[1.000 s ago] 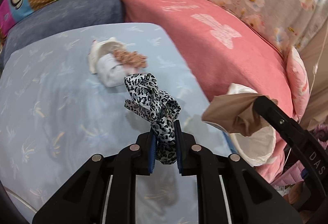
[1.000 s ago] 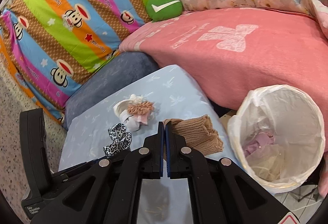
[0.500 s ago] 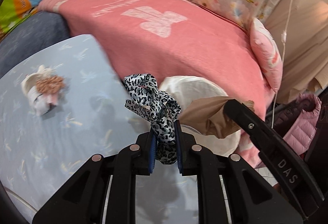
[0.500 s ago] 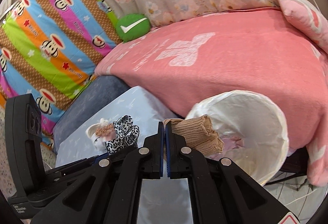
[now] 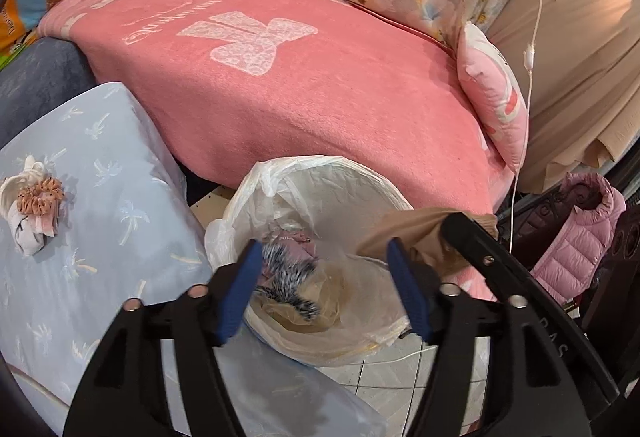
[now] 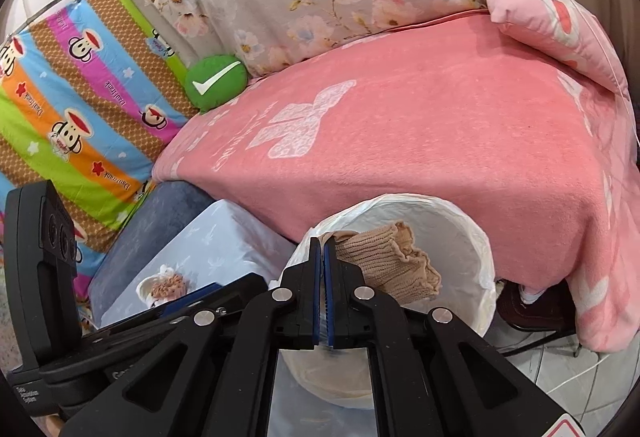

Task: Collect trash
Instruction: 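Open both tools to drop scarf and stocking into the bin, then move both open tools back to the white socks and scrunchie, then grasp the grey sock with the left tool while the right grasps the brown scrunchie, then carry the grey sock and brown scrunchie over the bin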

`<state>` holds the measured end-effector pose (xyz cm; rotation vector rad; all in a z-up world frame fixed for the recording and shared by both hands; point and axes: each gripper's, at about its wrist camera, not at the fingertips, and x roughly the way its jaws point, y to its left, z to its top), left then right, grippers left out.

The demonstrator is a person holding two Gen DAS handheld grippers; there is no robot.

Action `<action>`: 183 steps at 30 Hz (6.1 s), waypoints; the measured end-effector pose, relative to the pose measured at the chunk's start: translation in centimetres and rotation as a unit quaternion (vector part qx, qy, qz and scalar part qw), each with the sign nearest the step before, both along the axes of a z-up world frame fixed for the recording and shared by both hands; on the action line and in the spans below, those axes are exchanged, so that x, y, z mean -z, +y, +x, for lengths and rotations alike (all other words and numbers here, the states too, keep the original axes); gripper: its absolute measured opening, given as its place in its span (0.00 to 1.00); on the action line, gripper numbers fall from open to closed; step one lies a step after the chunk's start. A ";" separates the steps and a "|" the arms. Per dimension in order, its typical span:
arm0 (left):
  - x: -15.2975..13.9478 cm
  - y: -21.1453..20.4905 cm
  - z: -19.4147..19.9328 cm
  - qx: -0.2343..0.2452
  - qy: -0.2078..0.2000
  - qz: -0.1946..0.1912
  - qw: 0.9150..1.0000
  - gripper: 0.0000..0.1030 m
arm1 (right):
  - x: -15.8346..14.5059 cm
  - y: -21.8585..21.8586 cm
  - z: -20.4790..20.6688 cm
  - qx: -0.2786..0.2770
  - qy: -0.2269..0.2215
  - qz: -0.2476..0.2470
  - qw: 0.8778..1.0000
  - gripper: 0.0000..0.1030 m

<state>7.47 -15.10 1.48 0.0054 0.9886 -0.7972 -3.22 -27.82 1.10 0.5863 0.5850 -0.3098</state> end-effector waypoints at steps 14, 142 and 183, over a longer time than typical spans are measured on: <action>0.3 2.1 0.0 -0.044 -0.034 0.033 0.998 0.63 | -0.1 1.4 0.6 -0.004 0.003 -0.016 1.000 0.10; 4.8 19.0 6.2 -0.227 0.087 -0.002 0.970 0.27 | 5.9 19.0 10.7 -0.219 0.089 -0.001 0.972 0.07; 6.7 17.1 1.8 -0.206 0.080 0.051 0.974 0.27 | 11.9 17.6 7.1 -0.183 0.148 -0.009 0.972 0.31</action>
